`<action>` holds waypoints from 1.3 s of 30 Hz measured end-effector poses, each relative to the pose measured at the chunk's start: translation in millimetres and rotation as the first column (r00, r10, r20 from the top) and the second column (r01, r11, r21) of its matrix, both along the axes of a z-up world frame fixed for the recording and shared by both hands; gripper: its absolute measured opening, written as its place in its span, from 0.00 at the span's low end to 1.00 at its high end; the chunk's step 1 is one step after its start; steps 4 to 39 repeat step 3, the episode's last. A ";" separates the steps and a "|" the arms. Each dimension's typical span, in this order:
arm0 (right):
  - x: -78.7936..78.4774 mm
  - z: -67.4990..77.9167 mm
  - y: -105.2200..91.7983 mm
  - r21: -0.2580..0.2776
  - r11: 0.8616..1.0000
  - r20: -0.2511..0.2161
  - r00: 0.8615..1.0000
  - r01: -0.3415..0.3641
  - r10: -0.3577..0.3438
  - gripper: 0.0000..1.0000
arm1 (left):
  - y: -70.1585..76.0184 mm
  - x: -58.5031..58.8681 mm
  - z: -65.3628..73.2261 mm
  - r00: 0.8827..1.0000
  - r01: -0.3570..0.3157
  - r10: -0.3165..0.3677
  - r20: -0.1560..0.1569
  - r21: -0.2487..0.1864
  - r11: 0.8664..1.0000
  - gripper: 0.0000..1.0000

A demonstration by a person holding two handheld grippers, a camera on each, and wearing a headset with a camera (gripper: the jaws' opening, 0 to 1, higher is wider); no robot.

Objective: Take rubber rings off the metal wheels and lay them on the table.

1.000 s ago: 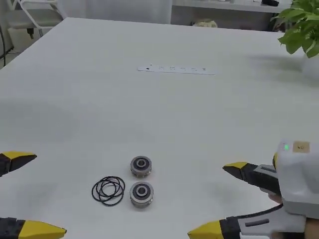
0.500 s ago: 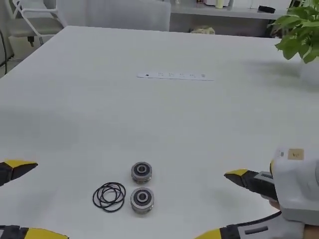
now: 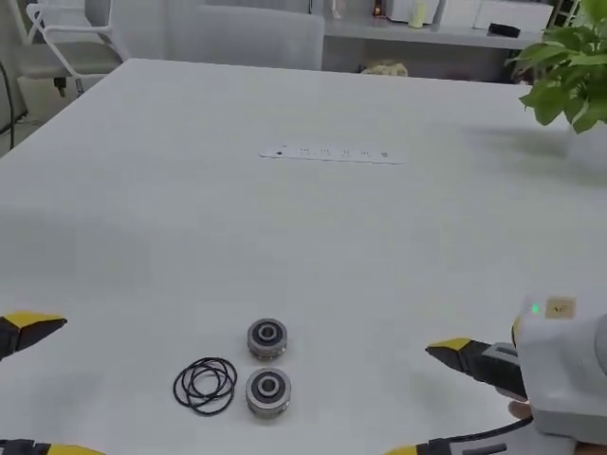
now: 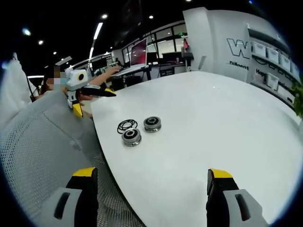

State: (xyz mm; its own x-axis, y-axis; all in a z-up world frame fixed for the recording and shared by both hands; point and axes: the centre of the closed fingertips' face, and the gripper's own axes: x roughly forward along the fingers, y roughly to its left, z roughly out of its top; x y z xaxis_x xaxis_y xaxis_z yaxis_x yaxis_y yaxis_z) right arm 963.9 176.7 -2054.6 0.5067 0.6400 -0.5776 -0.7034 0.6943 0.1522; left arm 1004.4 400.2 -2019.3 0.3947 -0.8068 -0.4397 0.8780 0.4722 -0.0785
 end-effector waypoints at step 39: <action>-1.7 -1.0 0.7 -0.005 1.000 -0.005 1.000 -0.009 0.009 0.94 | 4.3 6.4 8.1 0.998 -0.041 0.042 0.036 -0.027 0.999 0.90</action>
